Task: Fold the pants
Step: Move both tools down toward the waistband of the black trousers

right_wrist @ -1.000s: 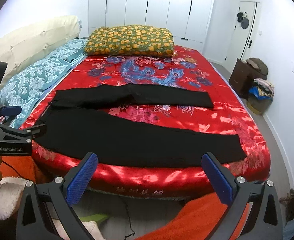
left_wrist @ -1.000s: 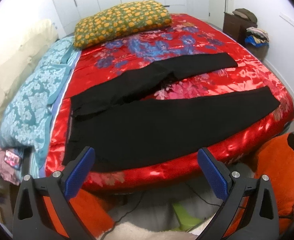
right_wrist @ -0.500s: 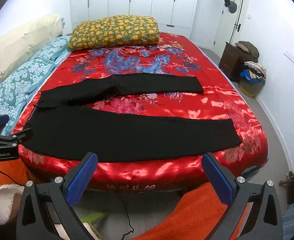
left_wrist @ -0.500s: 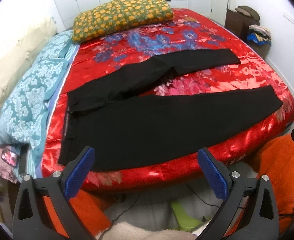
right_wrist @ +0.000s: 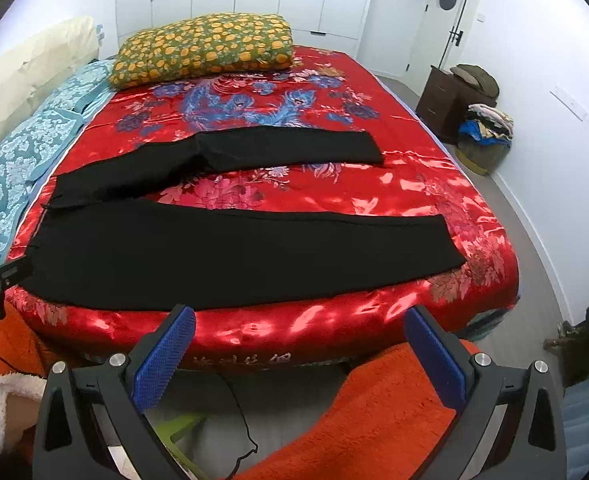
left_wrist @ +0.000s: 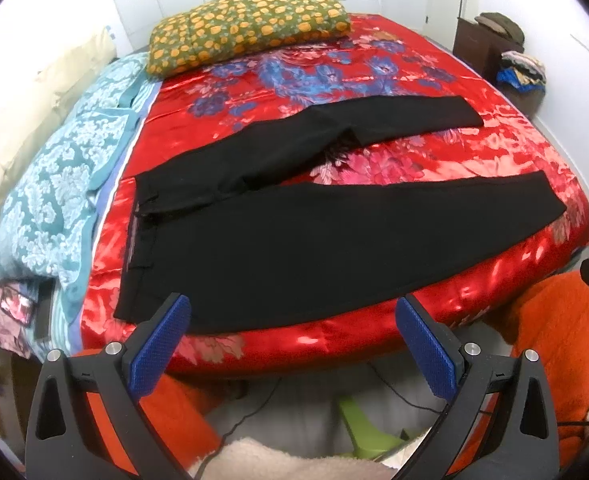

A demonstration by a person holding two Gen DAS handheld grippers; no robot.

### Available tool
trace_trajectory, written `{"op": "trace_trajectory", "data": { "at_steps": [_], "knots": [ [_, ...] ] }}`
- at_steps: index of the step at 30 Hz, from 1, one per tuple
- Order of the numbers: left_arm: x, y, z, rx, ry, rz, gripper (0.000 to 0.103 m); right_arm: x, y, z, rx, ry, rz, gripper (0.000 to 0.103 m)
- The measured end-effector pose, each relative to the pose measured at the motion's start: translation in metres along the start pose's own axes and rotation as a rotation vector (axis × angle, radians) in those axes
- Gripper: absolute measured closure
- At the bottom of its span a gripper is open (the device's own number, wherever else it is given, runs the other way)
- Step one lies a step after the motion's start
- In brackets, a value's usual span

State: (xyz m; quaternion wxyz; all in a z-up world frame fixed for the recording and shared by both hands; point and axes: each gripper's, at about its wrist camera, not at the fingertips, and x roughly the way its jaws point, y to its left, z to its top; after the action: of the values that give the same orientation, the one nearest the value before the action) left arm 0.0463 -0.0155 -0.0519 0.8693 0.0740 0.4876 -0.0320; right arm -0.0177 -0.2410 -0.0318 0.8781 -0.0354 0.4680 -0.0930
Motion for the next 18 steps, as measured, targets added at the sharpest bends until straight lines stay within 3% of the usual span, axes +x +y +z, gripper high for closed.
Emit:
{"op": "trace_trajectory", "data": {
  "at_steps": [9,12,14,15,16,18],
  "knots": [
    [0.004,-0.001,0.003,0.0,0.015,-0.003,0.001,0.007,-0.001,0.0,0.008,0.026,-0.015,0.0],
    [0.007,0.003,0.005,-0.005,0.016,-0.009,0.001,0.006,-0.004,0.002,0.01,0.001,0.028,0.0],
    [0.008,0.012,0.013,-0.026,-0.011,-0.012,0.001,-0.021,-0.018,0.012,0.015,-0.193,0.109,0.0],
    [0.007,0.021,0.02,-0.052,-0.036,-0.008,0.001,-0.038,-0.024,0.019,-0.003,-0.316,0.107,0.0],
    [0.006,0.029,0.028,-0.078,-0.062,-0.004,0.001,-0.058,-0.031,0.029,-0.038,-0.494,0.072,0.0],
    [0.009,0.044,0.044,-0.12,-0.104,0.014,0.001,-0.07,-0.043,0.047,-0.075,-0.717,0.037,0.0]
  ]
}}
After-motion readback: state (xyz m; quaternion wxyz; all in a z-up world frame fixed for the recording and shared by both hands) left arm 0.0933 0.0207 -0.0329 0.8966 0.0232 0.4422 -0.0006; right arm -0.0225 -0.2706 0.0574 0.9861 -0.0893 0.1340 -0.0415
